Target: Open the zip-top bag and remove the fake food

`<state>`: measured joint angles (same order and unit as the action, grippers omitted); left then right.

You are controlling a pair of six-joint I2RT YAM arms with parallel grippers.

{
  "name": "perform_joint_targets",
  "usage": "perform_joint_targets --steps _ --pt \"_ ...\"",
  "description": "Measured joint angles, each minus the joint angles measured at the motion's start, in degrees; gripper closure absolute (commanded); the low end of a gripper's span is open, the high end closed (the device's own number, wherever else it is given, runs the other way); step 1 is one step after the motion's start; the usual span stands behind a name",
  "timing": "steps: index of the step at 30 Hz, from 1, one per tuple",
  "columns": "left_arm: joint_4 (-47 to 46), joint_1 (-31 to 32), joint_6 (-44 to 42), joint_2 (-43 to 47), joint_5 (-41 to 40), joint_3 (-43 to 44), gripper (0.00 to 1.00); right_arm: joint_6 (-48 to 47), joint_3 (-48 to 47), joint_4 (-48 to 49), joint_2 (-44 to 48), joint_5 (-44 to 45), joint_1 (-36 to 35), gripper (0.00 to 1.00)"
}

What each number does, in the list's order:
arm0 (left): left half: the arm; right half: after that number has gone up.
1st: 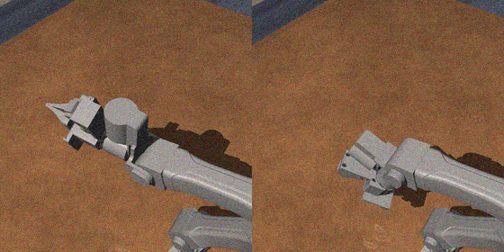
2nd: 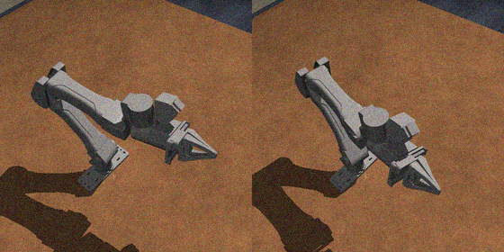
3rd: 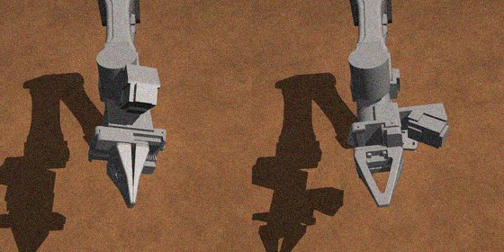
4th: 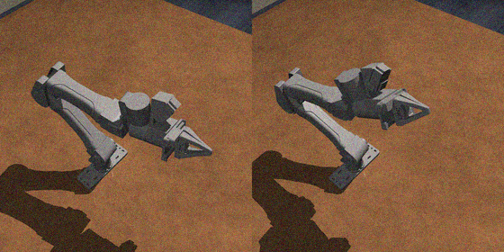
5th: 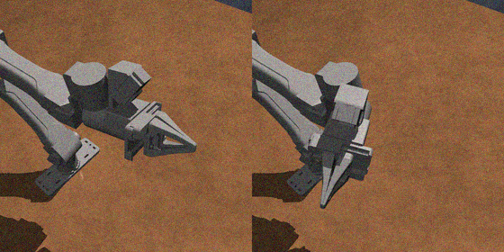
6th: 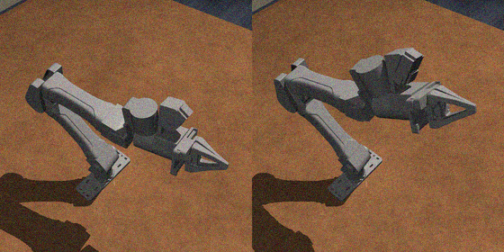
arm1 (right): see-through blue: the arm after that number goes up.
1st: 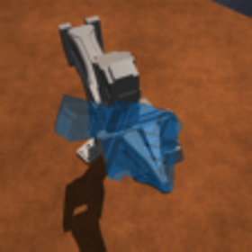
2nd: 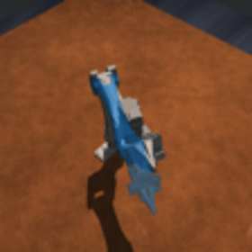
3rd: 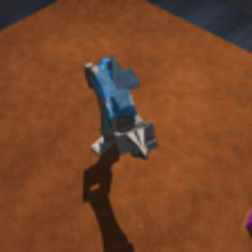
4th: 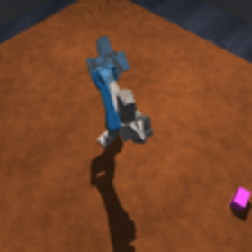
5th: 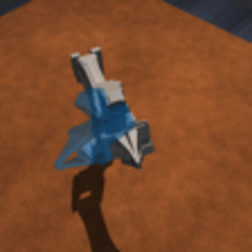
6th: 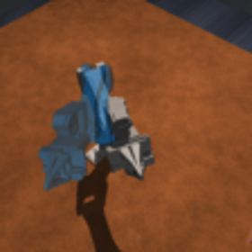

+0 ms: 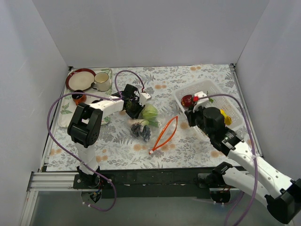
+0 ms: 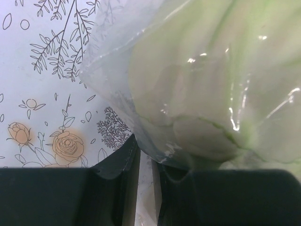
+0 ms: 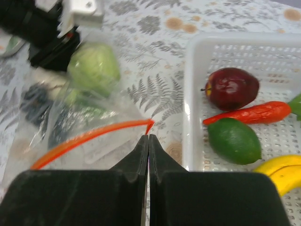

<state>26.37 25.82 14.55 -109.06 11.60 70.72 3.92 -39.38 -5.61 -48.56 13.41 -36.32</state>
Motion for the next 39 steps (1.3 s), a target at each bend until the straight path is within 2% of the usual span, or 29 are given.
perform_joint_targets --steps 3,5,7,9,11,14,18,26,33,39 --pt "0.07 0.00 0.04 -0.02 0.00 0.07 0.87 0.50 5.70 1.16 4.68 -3.65 -3.72 0.99" --pt "0.39 -0.02 0.22 -0.17 0.00 0.39 0.89 0.46 6.97 1.33 3.93 -5.35 -5.73 0.99" --pt "1.27 -0.15 0.55 -0.59 0.13 1.18 0.97 0.09 7.04 2.14 0.66 -6.75 -7.65 0.83" --pt "3.50 -0.28 1.25 -1.40 0.59 2.95 1.00 -0.13 7.04 3.26 -2.56 -7.76 -8.90 0.54" --pt "5.31 -0.39 1.86 -1.97 1.09 4.22 1.00 -0.28 7.04 4.31 -5.68 -8.48 -9.88 0.33" --pt "9.33 -0.50 2.93 -2.16 2.38 5.88 1.00 -0.85 7.04 6.25 -9.53 -8.72 -10.45 0.15" --pt "14.80 -0.55 4.39 -2.10 4.52 8.15 1.00 -1.14 7.04 8.39 -13.05 -8.98 -10.69 0.08" --pt "23.58 -0.63 6.78 -1.09 9.97 12.57 1.00 -1.07 7.04 12.02 -20.81 -9.27 -10.69 0.02" --pt "28.35 -0.63 8.66 -0.66 13.79 18.32 1.00 -0.81 7.04 14.14 -26.21 -11.69 -10.71 0.01" --pt "29.59 -0.63 9.66 -0.15 16.04 19.71 1.00 -0.81 7.67 21.46 -28.37 -14.51 -11.04 0.02"
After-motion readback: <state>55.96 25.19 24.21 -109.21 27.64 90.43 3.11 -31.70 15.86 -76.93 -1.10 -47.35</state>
